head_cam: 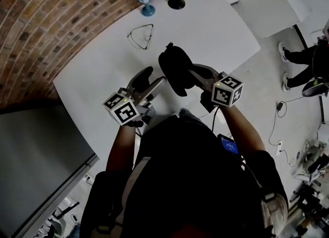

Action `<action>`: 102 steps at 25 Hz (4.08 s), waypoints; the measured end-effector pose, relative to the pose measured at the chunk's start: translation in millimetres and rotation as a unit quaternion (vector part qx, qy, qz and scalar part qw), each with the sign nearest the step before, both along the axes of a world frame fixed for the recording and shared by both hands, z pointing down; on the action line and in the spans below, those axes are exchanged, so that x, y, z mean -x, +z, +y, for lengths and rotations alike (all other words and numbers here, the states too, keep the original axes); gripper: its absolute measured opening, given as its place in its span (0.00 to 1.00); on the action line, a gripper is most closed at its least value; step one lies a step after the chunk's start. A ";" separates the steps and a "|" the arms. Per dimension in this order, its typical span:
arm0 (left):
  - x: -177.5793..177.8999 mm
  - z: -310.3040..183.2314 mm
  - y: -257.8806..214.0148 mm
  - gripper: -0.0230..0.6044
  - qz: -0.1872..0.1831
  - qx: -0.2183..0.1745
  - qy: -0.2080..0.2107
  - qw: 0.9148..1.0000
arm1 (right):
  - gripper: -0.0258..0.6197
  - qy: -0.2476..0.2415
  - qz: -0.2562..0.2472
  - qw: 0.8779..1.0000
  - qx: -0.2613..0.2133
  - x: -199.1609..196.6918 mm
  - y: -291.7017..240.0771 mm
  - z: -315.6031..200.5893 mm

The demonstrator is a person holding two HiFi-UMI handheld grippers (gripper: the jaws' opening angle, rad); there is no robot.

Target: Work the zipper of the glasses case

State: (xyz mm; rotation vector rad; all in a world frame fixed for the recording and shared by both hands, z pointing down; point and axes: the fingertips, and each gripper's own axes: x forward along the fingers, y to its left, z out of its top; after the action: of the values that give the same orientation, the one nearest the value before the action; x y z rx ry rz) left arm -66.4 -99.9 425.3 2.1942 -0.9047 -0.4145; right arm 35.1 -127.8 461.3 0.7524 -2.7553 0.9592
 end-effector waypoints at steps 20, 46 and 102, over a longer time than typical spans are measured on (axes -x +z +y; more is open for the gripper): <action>-55.5 5.8 -32.2 0.77 0.120 -0.024 0.134 0.983 | 0.12 -0.049 -0.144 0.987 0.055 9.7 -35.4 24.5; -54.7 8.0 -62.4 0.60 0.251 -0.049 0.116 0.960 | 0.33 -0.065 -0.147 0.986 0.037 27.3 -36.5 43.4; -57.3 -37.3 -44.9 0.46 0.069 -0.025 0.063 0.995 | 0.04 0.010 -0.173 0.982 0.077 2.1 -25.2 34.0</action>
State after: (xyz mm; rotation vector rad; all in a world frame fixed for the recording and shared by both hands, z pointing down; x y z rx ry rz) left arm -9.1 -137.2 380.4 2.2232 -0.6840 -0.5236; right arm 33.0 -93.8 436.1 0.6425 -2.9128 1.4086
